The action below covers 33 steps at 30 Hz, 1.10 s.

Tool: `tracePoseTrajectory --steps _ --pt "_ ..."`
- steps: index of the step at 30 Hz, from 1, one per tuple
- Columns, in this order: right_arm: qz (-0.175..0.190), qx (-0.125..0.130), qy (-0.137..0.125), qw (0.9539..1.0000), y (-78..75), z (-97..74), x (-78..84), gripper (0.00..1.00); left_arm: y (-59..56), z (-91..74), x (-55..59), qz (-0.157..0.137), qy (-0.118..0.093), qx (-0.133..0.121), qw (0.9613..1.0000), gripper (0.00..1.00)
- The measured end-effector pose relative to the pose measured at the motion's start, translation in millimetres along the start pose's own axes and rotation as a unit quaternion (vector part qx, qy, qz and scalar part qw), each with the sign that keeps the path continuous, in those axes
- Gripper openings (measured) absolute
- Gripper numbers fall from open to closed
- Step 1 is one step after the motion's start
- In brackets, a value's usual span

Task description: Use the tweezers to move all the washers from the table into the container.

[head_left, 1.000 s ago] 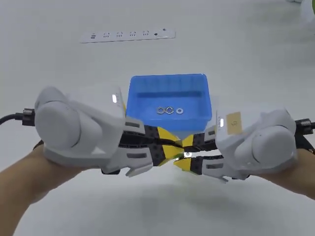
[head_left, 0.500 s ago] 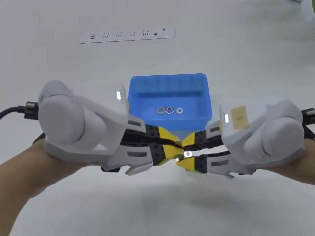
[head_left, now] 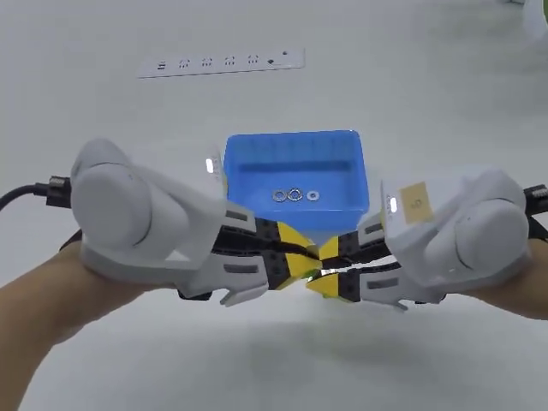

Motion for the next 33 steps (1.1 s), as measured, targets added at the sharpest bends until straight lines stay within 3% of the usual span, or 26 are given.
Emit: tracePoseTrajectory --steps 5,13,20,33 --pt "-0.009 -0.008 0.001 0.9999 4.3 -1.8 -3.7 0.10 -1.8 -4.0 -2.7 0.001 -0.001 0.004 1.0000 0.07" --pt "-0.030 0.005 -0.008 0.9995 6.3 -8.6 -23.3 0.10 1.2 -20.9 -15.9 0.013 -0.010 -0.004 0.9998 0.07" --pt "-0.044 0.021 -0.013 0.9987 -2.0 -19.9 -44.5 0.10 13.1 -36.1 -31.2 0.012 -0.035 -0.028 0.9989 0.07" --pt "-0.071 0.047 -0.004 0.9963 -26.0 -32.2 -76.6 0.10 40.3 -46.6 -54.4 0.043 -0.053 -0.046 0.9966 0.07"
Point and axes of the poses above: the centre of the closed fingertips' face, and the gripper's own axes: z roughly forward along the fingers, y roughly to its left, x roughly out of its underside, the point moved 7 cm from there along -z, roughly backward along the fingers, and after that the axes turned 12 degrees about -x, right-handed, at the moved point
